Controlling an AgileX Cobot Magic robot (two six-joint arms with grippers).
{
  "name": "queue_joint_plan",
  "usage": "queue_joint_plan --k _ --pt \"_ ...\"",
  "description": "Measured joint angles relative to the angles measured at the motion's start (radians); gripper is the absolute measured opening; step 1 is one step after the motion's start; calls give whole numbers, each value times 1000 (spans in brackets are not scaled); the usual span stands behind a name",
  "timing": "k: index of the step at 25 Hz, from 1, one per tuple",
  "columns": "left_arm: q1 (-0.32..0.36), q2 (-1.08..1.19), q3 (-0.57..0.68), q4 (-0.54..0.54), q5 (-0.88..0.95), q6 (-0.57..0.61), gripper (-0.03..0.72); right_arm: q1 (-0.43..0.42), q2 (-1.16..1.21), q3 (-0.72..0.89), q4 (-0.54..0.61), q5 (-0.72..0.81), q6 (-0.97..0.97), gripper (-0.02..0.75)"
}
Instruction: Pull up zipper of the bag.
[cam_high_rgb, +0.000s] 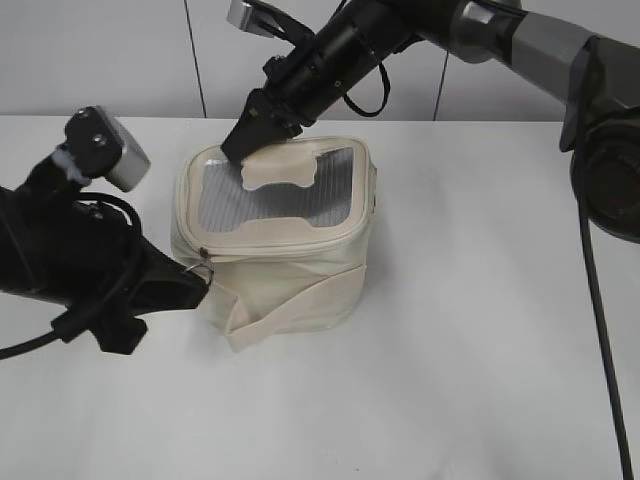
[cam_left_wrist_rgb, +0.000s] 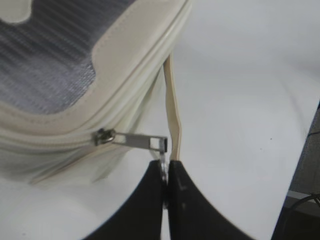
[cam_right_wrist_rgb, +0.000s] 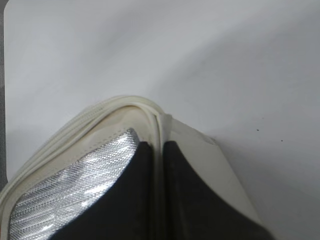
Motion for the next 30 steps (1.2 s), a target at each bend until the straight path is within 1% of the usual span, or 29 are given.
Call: queue_joint_plan --k 2,4,7,9,11,13,15,17,18,19,20,21,23,25,27,30 --pt "-59 8 0 -13 -46 -2 -8 0 0 0 1 1 0 48" --pt "-138 33 -5 -48 -107 -3 -8 0 0 0 3 4 0 48" --pt "-240 85 -44 -76 -183 -3 -8 0 0 0 6 10 0 47" --pt "-276 114 -66 -83 -200 -9 -8 0 0 0 6 11 0 47" --pt "-279 126 -72 -82 -211 -52 -4 0 0 0 6 11 8 46" --pt "-269 127 -72 -74 -200 -83 27 0 0 0 2 8 21 47" --pt "-244 120 -72 -63 -173 -100 141 -1 0 0 0 5 34 72" --pt "-211 97 -72 -42 -101 -134 307 -5 0 0 0 3 62 141" --pt "-189 78 -72 -22 -64 -171 370 -9 0 0 0 3 71 176" --pt "-166 61 -72 5 -37 -210 402 -14 -1 0 1 3 87 215" --pt "-146 38 -72 38 -9 -263 419 -22 -5 0 1 4 105 243" --pt "-122 14 -72 84 18 -314 421 -35 -11 0 1 7 122 260" --pt "-75 -35 -72 172 20 -384 405 -70 -28 0 -2 9 161 274" --pt "-28 -86 -74 213 2 -416 382 -118 -51 0 -7 9 194 279" --pt "27 -112 -94 229 1 -424 365 -166 -70 5 -7 8 221 274" --pt "113 -104 -163 236 18 -431 356 -236 -105 40 12 8 237 228"
